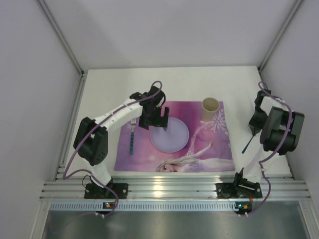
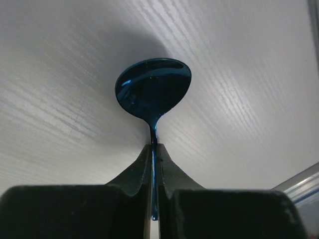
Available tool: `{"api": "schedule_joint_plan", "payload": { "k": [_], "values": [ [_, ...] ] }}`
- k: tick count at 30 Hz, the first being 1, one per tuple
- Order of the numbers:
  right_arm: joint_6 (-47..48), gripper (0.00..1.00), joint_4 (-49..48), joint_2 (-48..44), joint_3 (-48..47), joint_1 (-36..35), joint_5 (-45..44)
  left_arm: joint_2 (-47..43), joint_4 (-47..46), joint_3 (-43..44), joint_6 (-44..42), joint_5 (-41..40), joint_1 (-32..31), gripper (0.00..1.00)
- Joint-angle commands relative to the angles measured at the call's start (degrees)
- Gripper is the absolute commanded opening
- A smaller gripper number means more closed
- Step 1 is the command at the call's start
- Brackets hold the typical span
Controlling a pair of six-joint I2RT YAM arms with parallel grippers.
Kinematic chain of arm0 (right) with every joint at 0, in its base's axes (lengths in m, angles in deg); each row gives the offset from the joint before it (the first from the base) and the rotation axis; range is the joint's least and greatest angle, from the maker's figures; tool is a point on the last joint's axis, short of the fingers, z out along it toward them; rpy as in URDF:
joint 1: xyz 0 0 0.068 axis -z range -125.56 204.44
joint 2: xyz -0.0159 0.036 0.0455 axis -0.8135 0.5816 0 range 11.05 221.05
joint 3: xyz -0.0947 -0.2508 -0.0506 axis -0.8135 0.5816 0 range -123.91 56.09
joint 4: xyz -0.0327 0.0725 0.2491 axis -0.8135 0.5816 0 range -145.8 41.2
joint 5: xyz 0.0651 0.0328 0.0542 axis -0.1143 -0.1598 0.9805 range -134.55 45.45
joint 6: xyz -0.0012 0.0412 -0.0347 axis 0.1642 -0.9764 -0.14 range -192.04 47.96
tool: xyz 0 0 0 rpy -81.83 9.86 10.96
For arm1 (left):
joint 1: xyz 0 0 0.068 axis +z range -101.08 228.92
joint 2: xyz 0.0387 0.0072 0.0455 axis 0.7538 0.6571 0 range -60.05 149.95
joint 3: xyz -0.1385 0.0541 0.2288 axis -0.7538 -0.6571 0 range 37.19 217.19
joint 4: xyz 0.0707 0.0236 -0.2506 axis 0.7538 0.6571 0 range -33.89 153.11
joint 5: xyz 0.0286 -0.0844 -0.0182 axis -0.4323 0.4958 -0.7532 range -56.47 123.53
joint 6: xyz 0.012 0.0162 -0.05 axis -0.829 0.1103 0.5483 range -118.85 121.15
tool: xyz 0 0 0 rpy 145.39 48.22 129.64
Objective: Set the dinner table for one person
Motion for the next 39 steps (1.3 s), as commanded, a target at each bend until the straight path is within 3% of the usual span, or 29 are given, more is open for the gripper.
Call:
{"api": "schedule_joint_plan", "payload": {
  "k": [1, 9, 19, 24, 32, 39],
  "values": [
    [0.42, 0.00, 1.87, -1.03, -7.39, -1.45, -6.20, -0.33, 1.59, 4.61, -0.23, -0.66, -0.09, 0.98],
    [-3.00, 0.00, 17.68, -11.74, -22.62, -10.65, -3.41, 1.07, 4.05, 11.73, 0.56, -0.92, -0.18, 0.98],
    [-12.67, 0.00, 24.46, -33.54, -10.34, -30.53, 3.28, -1.73, 7.57, 15.78, 2.84, -4.61, -0.18, 0.98],
    [-18.38, 0.00, 28.16, -41.01, -9.45, -40.18, 5.13, -3.14, 8.80, 15.51, 3.81, -6.11, -0.18, 0.98],
    [-22.17, 0.00, 21.76, -43.40, -2.69, -50.05, 7.42, -4.55, 9.94, 15.69, 5.30, -7.43, -0.09, 0.98],
    [-21.56, 0.00, 11.74, -36.65, 0.92, -54.71, 7.68, -8.06, 11.17, 13.41, 7.15, -9.10, -0.01, 0.98]
  ]
}}
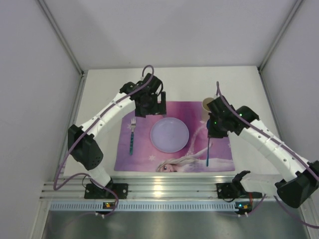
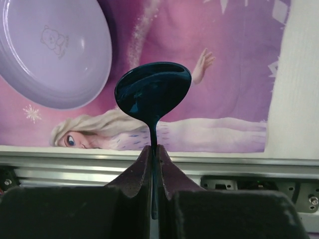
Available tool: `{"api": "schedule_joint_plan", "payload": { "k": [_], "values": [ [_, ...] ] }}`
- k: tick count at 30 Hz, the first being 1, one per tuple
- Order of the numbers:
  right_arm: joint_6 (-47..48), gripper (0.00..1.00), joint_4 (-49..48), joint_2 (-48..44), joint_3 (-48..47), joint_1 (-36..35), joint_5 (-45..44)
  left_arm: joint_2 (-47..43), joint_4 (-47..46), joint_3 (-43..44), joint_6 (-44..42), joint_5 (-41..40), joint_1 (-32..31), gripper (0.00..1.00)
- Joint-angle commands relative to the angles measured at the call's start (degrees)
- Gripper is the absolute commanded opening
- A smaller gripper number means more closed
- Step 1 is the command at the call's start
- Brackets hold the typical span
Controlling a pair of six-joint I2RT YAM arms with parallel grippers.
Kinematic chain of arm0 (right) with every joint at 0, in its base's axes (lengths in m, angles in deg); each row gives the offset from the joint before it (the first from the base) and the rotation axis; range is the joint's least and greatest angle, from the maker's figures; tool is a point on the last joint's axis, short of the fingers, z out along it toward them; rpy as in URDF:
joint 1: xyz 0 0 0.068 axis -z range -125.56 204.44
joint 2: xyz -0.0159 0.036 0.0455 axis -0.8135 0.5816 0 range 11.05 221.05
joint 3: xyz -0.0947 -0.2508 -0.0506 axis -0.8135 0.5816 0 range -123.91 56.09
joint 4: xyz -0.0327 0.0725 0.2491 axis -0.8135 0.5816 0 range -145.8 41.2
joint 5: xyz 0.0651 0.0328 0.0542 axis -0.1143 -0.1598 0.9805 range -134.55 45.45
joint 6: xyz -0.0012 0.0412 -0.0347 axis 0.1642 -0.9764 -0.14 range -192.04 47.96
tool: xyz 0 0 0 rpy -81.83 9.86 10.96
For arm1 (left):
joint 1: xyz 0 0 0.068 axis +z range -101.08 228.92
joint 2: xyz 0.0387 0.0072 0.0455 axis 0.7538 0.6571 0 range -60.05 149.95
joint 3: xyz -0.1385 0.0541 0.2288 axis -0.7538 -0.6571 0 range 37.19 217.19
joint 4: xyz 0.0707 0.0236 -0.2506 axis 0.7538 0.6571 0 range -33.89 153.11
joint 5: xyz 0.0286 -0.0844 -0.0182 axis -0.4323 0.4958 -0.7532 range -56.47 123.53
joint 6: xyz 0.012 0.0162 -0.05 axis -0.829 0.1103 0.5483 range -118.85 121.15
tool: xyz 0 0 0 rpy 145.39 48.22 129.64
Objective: Set the dinner table for one person
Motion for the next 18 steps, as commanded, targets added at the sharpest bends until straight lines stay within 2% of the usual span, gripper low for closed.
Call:
{"api": "schedule_joint_plan", "payload": {
  "k": [1, 8, 18],
  "values": [
    [-0.07, 0.00, -9.08, 3.51, 0.96, -1.86, 0.32, -5.52, 2.04, -1.33, 1.73, -1.97, -0.09, 0.98],
    [1.34, 0.00, -16.99, 12.30, 2.03, -2.48, 0.85, -9.22, 3.80, -3.88, 2.96, -3.64, -0.09, 0.98],
    [2.22, 0.00, -22.01, 23.11, 2.99, -3.01, -1.35, -12.04, 4.94, -5.90, 3.05, -5.40, -0.09, 0.98]
  ]
}}
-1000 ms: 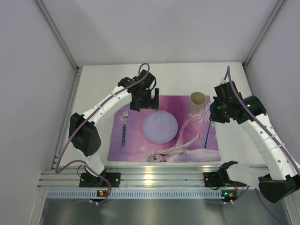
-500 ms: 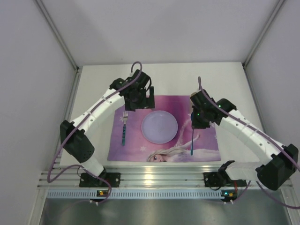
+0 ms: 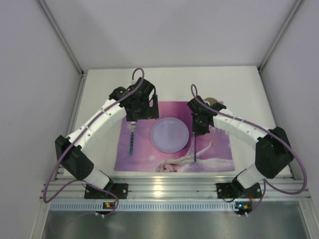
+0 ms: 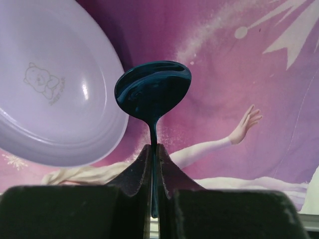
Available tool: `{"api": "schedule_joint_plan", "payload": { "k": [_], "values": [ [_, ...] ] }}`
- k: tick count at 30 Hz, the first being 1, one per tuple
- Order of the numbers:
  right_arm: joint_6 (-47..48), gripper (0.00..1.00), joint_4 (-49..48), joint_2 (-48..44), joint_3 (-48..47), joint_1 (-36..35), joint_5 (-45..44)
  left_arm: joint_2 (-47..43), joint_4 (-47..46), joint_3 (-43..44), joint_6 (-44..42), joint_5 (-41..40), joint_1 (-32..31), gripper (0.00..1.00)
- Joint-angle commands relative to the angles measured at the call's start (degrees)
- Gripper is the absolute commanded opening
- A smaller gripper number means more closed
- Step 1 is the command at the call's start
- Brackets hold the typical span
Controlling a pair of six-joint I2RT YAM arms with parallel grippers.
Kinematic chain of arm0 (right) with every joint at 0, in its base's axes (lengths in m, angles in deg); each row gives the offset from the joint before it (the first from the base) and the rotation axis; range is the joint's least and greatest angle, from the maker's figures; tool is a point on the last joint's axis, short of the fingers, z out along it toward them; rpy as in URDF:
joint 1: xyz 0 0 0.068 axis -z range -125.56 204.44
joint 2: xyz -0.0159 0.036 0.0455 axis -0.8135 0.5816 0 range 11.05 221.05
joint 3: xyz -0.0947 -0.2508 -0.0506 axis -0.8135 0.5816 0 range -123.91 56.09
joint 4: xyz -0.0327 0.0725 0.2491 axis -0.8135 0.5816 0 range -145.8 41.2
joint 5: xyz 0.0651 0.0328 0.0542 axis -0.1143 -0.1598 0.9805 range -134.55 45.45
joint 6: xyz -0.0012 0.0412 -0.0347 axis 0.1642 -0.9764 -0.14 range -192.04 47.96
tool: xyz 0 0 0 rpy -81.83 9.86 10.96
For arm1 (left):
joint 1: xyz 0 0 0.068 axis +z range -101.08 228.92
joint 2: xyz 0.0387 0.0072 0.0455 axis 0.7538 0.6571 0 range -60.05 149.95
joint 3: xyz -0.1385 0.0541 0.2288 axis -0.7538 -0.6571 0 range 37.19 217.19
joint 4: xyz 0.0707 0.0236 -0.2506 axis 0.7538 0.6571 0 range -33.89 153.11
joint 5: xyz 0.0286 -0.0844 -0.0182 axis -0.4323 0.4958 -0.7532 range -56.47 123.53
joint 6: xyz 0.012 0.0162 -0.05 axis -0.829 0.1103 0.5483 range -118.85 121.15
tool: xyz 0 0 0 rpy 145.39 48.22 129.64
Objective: Set the dinner table for one person
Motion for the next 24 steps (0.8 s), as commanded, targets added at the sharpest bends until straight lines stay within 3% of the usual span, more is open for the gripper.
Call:
{"api": "schedule_joint_plan", "payload": {
  "k": [1, 21, 24],
  "values": [
    [0.64, 0.00, -3.97, 2.86, 0.24, -1.02, -2.47, -2.75, 1.20, -0.85, 0.30, -1.36, -0.09, 0.98],
    [0.47, 0.00, -1.08, 12.53, -8.10, -1.11, -10.29, -0.55, 0.67, 0.55, -2.87, -0.75, 0.17, 0.98],
    [0.47, 0.13, -0.02, 13.67, -9.77, -1.02, -11.43, -0.29, 0.76, 1.16, -3.48, -0.66, 0.43, 0.98]
  ]
}}
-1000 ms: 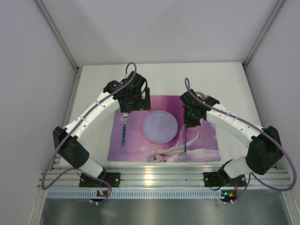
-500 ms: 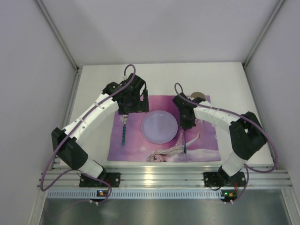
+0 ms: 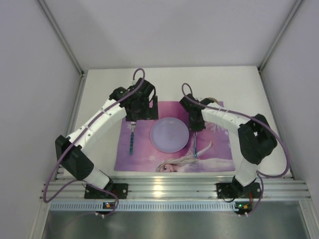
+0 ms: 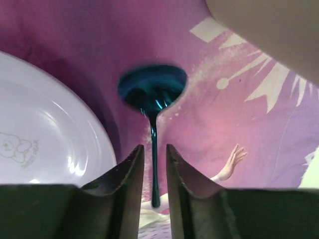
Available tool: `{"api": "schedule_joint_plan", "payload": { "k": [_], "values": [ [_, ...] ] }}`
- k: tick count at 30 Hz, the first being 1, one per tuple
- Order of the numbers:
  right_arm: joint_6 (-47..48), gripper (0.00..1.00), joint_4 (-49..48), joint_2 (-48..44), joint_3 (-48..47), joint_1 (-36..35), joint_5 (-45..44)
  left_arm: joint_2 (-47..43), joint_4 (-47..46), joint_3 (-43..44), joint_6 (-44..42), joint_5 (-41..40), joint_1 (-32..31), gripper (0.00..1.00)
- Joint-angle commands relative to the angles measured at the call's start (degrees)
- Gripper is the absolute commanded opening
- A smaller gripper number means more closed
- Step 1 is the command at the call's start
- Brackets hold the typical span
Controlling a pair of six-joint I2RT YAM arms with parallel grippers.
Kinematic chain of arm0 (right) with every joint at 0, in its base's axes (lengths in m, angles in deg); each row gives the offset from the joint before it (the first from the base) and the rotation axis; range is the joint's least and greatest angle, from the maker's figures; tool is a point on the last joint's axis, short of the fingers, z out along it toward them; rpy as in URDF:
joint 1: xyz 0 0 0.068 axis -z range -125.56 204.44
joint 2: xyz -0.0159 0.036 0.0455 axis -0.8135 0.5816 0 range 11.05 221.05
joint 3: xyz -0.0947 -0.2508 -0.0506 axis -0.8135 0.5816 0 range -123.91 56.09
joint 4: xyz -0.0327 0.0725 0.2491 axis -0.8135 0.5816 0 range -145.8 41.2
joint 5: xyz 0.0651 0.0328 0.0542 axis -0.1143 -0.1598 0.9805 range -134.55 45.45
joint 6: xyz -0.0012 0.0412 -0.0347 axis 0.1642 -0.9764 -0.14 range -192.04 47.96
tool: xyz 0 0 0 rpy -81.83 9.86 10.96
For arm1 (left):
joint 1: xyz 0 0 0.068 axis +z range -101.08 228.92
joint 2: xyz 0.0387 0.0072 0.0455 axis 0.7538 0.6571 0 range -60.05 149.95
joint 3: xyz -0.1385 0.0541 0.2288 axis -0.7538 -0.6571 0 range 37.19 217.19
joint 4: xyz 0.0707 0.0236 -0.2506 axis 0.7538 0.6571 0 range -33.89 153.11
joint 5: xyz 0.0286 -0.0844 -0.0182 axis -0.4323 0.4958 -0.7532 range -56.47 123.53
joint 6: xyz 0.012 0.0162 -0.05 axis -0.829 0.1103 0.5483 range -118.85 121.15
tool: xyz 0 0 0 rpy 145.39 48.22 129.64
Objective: Set the dinner table for one person
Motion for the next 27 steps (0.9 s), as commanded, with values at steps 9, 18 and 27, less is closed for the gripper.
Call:
{"api": "schedule_joint_plan", "payload": {
  "k": [9, 18, 27],
  "values": [
    [0.01, 0.46, 2.72, -1.48, -5.39, -1.26, -3.06, -0.16, 0.24, 1.80, -2.44, 0.15, 0.76, 0.98],
    [3.87, 0.67, 6.94, -15.17, -10.76, -7.49, -3.68, -0.68, -0.47, 1.18, -2.35, -0.37, 1.03, 0.98],
    [-2.00, 1.00, 4.13, -50.41, 11.87, -18.49, -4.22, -2.35, -3.10, -2.33, -2.00, -0.46, 1.20, 0.98]
  ]
}}
